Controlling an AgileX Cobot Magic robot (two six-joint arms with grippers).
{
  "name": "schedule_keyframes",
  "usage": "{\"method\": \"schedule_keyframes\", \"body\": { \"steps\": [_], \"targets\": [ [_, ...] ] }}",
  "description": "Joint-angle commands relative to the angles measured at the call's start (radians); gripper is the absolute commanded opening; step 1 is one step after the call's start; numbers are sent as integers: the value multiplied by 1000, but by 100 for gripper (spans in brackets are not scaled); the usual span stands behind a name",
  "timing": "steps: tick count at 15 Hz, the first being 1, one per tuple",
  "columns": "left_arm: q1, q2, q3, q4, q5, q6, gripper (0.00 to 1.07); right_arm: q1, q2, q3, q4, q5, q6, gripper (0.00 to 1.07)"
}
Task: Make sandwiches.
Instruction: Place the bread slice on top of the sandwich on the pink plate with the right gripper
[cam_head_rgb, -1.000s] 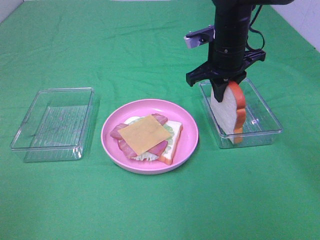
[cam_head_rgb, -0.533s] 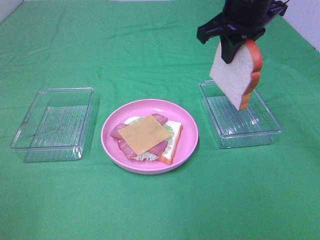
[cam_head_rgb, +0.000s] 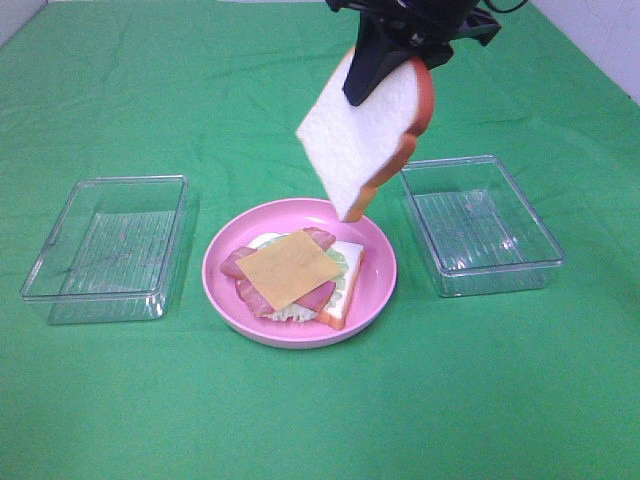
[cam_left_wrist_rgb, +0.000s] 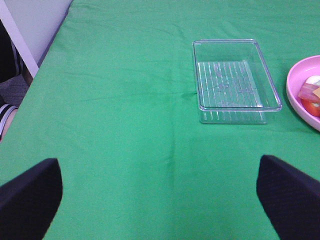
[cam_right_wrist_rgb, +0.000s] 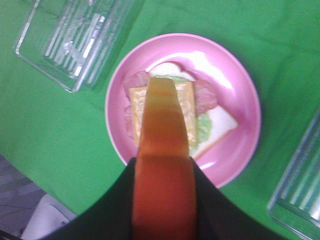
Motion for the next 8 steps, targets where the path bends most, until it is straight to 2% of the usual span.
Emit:
{"method": "schedule_keyframes", "body": {
  "steps": [1,4,8],
  "targets": [
    [1,-13,1,-5,-2,1,101,2,76,3,118,-29,-35,0],
    [1,-13,1,-5,-2,1,101,20,139,3,142,-34,-43,0],
    [1,-13,1,-5,-2,1,101,122,212,3,133,-106,-73,0]
  ]
}}
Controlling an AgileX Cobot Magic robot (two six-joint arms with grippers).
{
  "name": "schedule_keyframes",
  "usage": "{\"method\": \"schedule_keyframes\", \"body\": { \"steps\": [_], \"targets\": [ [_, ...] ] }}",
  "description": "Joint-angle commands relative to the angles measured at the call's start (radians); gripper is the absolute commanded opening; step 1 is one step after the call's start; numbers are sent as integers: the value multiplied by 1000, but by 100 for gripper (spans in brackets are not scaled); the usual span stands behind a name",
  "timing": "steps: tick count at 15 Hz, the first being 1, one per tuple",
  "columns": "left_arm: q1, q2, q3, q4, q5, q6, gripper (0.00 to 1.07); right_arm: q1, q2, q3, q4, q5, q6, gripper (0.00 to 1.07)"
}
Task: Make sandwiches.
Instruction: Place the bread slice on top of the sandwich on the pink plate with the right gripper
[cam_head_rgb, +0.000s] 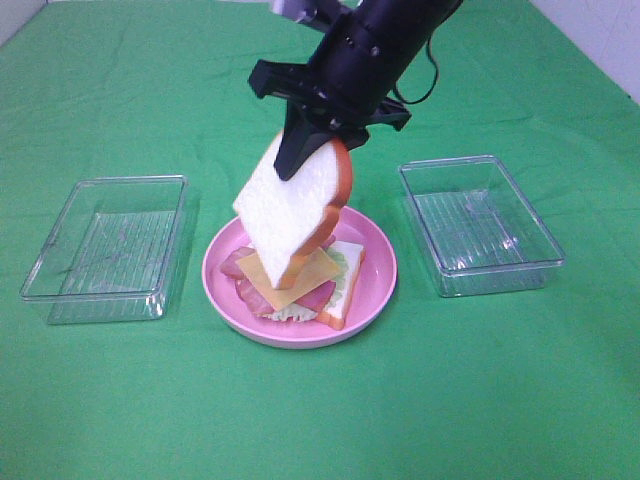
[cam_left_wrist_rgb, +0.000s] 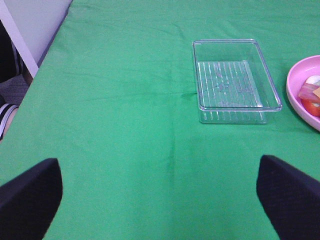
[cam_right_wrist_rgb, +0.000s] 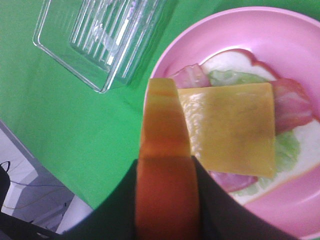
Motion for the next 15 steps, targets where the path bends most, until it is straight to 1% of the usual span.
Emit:
{"method": "schedule_keyframes", "body": {
  "steps": [1,3,8,10,12,13,14,15],
  "targets": [
    [1,-13,1,-5,-2,1,101,49,37,3,5,-64,-31,0],
    [1,-13,1,-5,-2,1,101,47,56,3,3,-103,-31,0],
    [1,-13,1,-5,-2,1,101,47,101,3,11,-108,-20,0],
    [1,-13,1,-5,-2,1,101,47,121,3,-11,-108,-20,0],
    [1,-13,1,-5,-2,1,101,47,124,3,-95,-121,9,1],
    [1,-13,1,-5,-2,1,101,47,124,3,-142,-129,35,7],
    [1,-13,1,-5,-2,1,101,47,124,3,-170,-133,54,15],
    [1,-13,1,-5,-2,1,101,47,124,3,-186,-134,56,29]
  ]
}}
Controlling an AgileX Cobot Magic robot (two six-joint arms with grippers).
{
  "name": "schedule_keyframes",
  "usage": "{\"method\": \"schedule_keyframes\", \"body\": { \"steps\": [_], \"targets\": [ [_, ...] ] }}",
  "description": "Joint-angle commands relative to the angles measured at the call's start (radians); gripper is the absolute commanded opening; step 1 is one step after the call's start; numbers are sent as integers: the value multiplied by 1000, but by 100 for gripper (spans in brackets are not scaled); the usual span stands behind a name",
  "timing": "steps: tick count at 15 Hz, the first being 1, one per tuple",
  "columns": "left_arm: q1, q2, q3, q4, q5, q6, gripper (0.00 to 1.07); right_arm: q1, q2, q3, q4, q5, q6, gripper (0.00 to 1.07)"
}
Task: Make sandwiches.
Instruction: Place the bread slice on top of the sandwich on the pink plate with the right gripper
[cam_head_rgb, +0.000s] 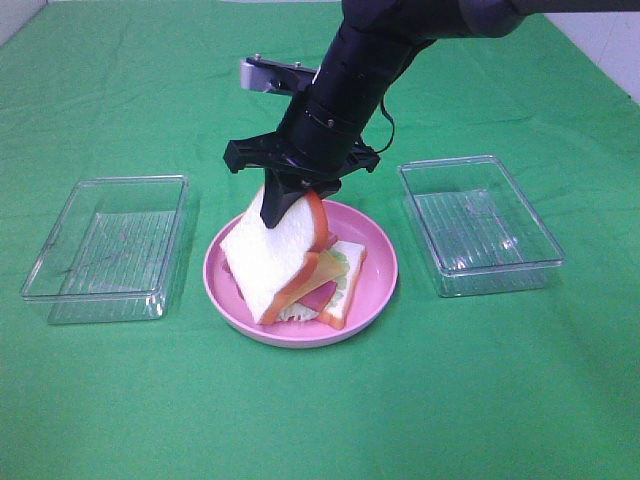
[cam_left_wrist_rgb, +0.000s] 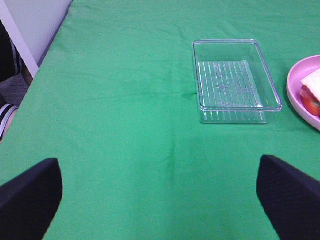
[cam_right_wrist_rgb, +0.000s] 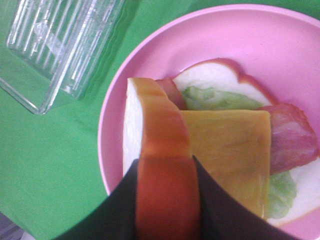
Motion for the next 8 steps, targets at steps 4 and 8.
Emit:
{"method": "schedule_keyframes", "body": {
  "steps": [4,8],
  "targets": [
    [1,-13,1,-5,-2,1,101,-1,1,2,-90,-12,-52,91],
    [1,-13,1,-5,-2,1,101,-1,-62,1,-240,-4,-37,91]
  ]
}}
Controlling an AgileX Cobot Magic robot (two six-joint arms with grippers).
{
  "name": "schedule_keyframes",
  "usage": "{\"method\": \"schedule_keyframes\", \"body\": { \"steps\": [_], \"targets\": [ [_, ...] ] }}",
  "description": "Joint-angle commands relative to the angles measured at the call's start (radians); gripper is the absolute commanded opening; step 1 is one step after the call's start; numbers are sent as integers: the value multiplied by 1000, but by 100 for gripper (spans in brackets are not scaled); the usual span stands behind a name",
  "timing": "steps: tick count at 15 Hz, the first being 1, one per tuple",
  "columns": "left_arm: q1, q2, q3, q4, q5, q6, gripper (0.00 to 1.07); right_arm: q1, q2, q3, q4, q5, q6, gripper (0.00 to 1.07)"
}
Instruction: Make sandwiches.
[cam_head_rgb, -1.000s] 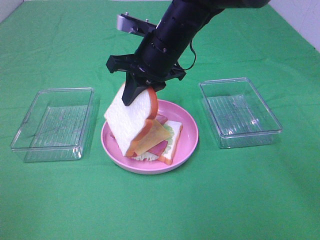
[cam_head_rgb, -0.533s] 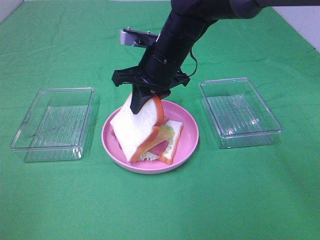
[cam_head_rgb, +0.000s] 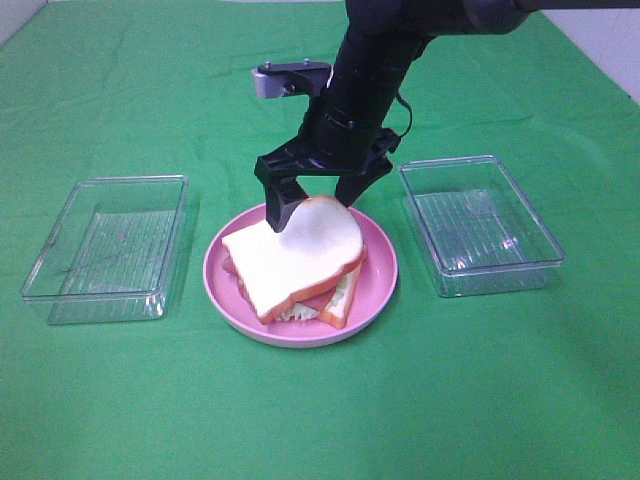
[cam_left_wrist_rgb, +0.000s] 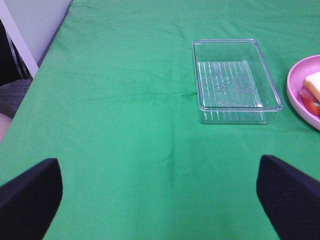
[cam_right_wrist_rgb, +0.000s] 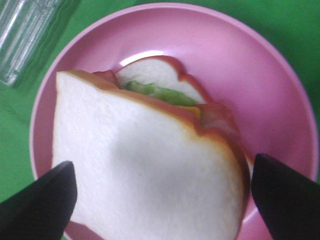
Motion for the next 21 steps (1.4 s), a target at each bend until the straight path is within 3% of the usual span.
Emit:
{"method": "schedule_keyframes", "body": {
  "steps": [1,4,7,9,15,17,21],
  "targets": [
    [1,-13,1,-5,-2,1,101,-1,-71,-14,-123,19,25,91],
    [1,-13,1,-5,-2,1,101,-2,-90,-127,-254,147,138,91],
    [1,-13,1,-5,-2,1,101,-2,-90,-205,-268,279,149,91],
    [1,-13,1,-5,-2,1,101,-2,-124,-215,-282,364,142,91],
    [1,-13,1,-5,-2,1,101,-2,-292,-205,-275,364,199,91],
    [1,-13,1,-5,-2,1,101,-2,-382,-145,-272,364,199,91],
    [1,-13,1,-5,-2,1,101,-2,-646,178,-230,364,199,91]
  ]
}}
